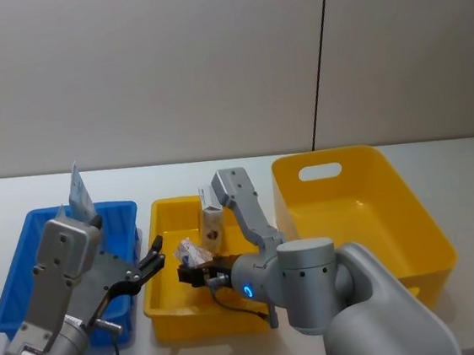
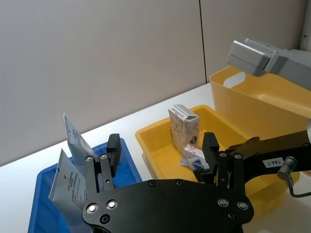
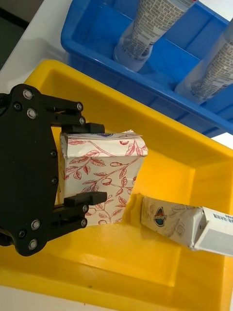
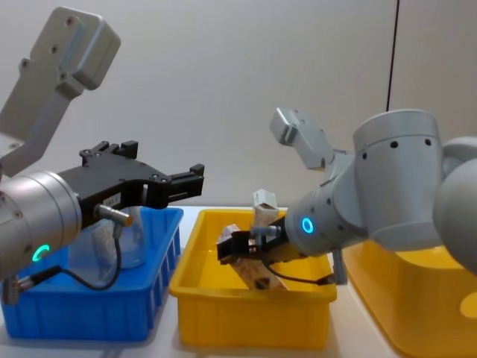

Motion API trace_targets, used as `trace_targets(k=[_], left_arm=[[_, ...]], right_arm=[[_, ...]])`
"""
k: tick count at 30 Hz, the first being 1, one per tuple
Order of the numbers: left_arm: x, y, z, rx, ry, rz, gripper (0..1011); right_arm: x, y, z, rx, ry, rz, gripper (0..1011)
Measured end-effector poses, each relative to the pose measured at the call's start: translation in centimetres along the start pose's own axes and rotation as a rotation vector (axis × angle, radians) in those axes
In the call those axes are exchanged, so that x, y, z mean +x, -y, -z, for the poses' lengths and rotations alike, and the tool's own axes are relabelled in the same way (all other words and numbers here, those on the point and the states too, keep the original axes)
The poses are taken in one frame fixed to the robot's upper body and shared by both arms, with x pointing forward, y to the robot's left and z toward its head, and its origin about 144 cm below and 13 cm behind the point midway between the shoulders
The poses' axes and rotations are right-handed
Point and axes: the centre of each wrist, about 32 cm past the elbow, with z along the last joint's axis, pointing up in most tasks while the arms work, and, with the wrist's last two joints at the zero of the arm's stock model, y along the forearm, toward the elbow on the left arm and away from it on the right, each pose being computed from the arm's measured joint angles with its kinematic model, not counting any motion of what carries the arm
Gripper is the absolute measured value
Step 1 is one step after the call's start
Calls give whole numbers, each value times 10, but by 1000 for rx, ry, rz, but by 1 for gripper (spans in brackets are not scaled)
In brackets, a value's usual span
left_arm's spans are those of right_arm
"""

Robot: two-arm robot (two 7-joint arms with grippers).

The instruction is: Bimanual collaborative sorting of washing and personal care products

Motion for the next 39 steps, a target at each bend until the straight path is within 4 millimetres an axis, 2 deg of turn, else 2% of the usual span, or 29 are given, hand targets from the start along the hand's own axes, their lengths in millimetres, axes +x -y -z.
trace_targets(k=[8, 16, 29, 39], left_arm=[[0, 0, 0, 0, 0, 0, 1001], [0, 0, 0, 0, 0, 0, 1001], [0, 0, 0, 0, 0, 0, 1001], [0, 0, 0, 0, 0, 0, 1001]], right_arm=[[2, 4, 2, 30, 15, 10, 470], [2, 9, 1, 75, 45, 25, 323], [3, 27, -7, 191, 97, 72, 225], [4, 53, -22, 317, 134, 122, 111]])
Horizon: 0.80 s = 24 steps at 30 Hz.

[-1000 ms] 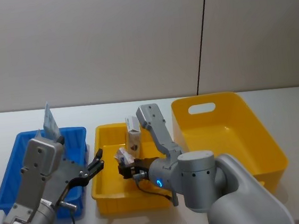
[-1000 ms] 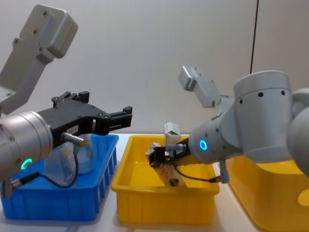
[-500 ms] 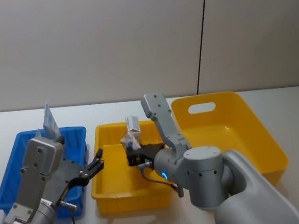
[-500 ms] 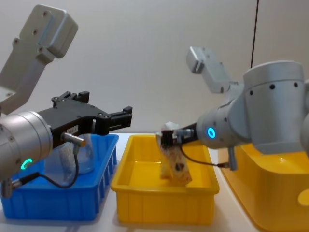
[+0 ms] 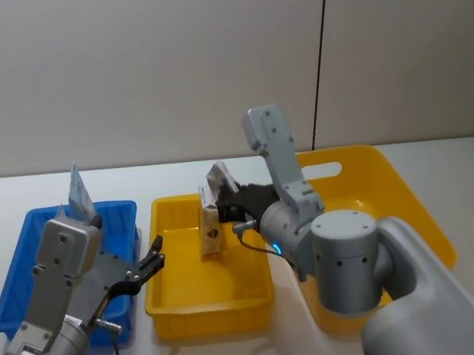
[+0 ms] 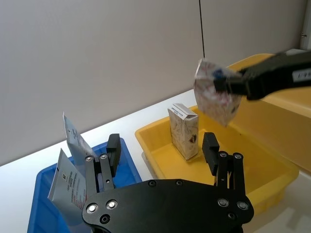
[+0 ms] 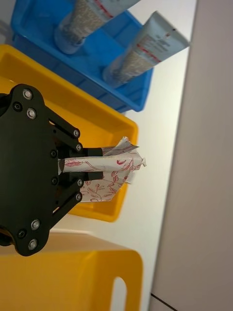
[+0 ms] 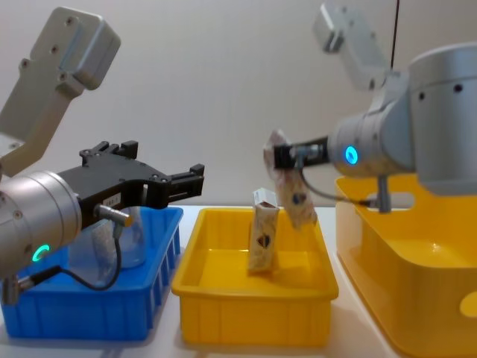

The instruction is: Bimanual collaborative sorting of washing and personal care products

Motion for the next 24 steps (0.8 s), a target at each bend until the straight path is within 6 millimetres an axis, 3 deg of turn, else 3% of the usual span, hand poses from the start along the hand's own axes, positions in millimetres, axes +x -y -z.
trace_targets(k=[24], left_arm=[[0, 0, 0, 0, 0, 0, 1001]], right_arm=[[9, 62, -38, 148, 26, 207, 75]])
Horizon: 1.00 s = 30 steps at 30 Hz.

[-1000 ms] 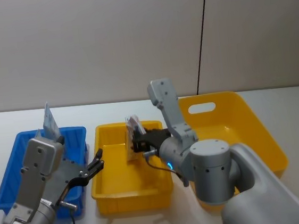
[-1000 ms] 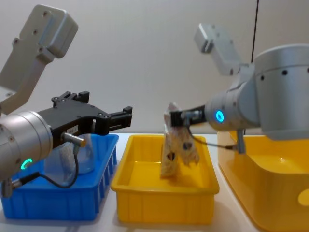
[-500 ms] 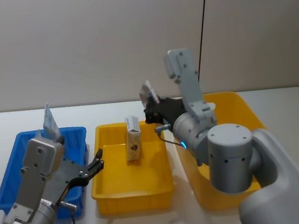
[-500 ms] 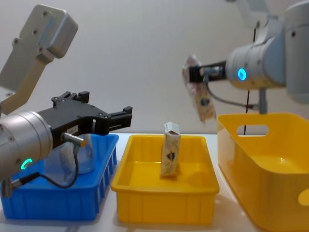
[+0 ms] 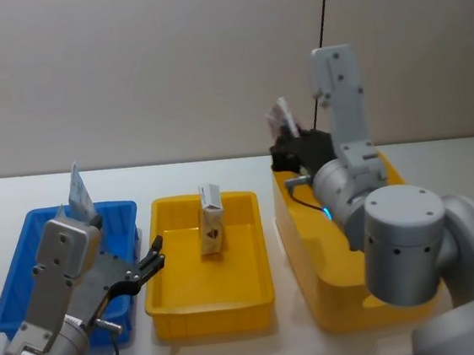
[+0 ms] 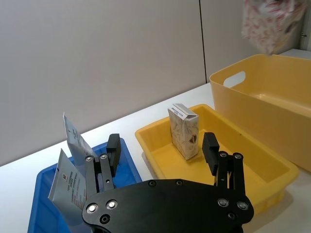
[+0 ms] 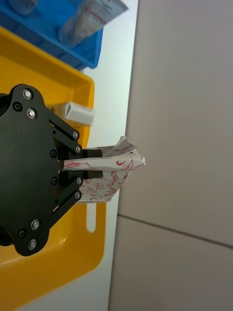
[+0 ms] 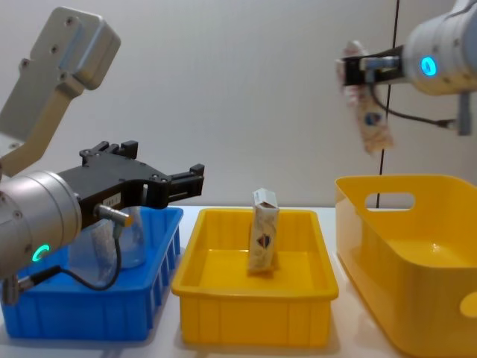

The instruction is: Bimanual collaborative sorting of washing and personal care products

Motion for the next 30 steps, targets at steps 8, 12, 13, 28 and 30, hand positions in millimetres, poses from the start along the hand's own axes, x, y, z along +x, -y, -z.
trace_targets(k=[8, 12, 13, 28, 30], left_arm=[[0, 0, 0, 0, 0, 0, 1001], [0, 0, 0, 0, 0, 0, 1001], [0, 0, 0, 0, 0, 0, 1001], [0, 0, 0, 0, 0, 0, 1001], [0, 0, 0, 0, 0, 0, 1001]], right_arm=[[15, 14, -3, -45, -6, 117, 74], [24, 17, 0, -82, -13, 163, 75], [25, 17, 1, -88, -13, 169, 75], [57, 15, 25, -198, -35, 231, 274], [59, 14, 27, -203, -35, 230, 337]])
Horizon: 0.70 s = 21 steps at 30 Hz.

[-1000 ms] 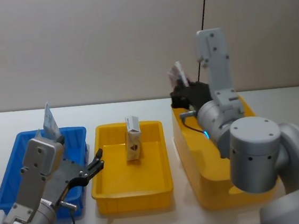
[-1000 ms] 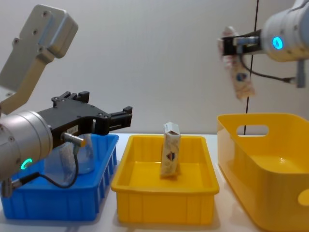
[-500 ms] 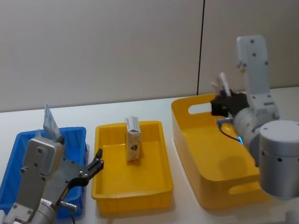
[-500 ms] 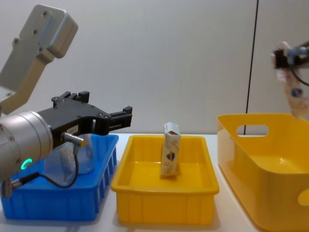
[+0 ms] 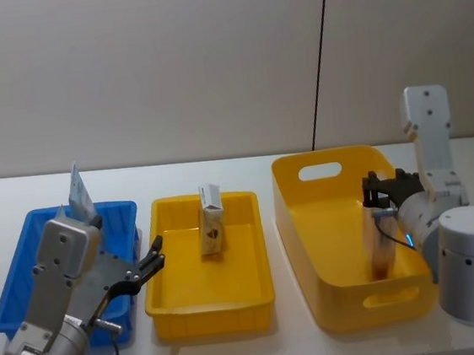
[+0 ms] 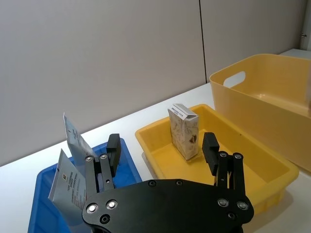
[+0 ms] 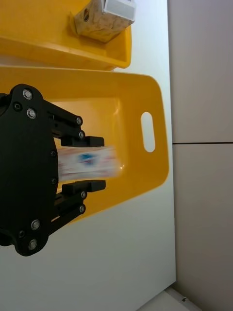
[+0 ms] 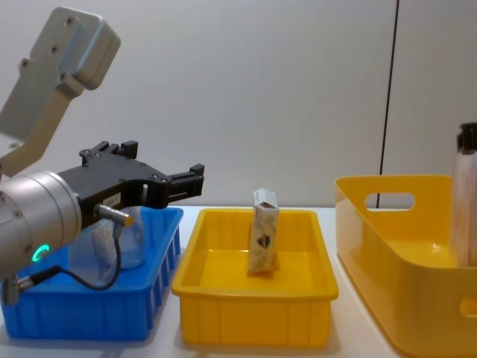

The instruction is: Bimanual collaborative sorting of washing and personal care products

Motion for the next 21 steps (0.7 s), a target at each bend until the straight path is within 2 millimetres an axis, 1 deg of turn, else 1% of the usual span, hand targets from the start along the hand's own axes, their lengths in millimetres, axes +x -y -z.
trace_targets(k=[3, 5, 7, 8, 10, 11, 12, 13, 14, 16, 19, 21], left_arm=[[0, 0, 0, 0, 0, 0, 1001], [0, 0, 0, 0, 0, 0, 1001], [0, 0, 0, 0, 0, 0, 1001], [0, 0, 0, 0, 0, 0, 1001], [0, 0, 0, 0, 0, 0, 1001], [0, 0, 0, 0, 0, 0, 1001], [0, 0, 0, 0, 0, 0, 1001], [0, 0, 0, 0, 0, 0, 1001], [0, 0, 0, 0, 0, 0, 1001], [0, 0, 0, 0, 0, 0, 1002], [0, 0, 0, 0, 0, 0, 1002], [0, 0, 0, 0, 0, 0, 1001]], right_arm=[[4, -2, 4, 1, 3, -8, 458], [6, -3, 5, 5, 6, -11, 505], [8, -4, 7, 15, 11, -19, 590], [8, -4, 8, 19, 12, -22, 605], [10, -4, 10, 38, 18, -31, 691], [10, -4, 11, 43, 22, -35, 691], [11, -4, 11, 48, 25, -38, 751], [11, -4, 12, 58, 27, -42, 751], [12, -4, 13, 74, 34, -48, 805], [13, -3, 15, 99, 46, -57, 847], [14, -2, 16, 128, 59, -66, 949], [15, -1, 18, 161, 73, -75, 991]])
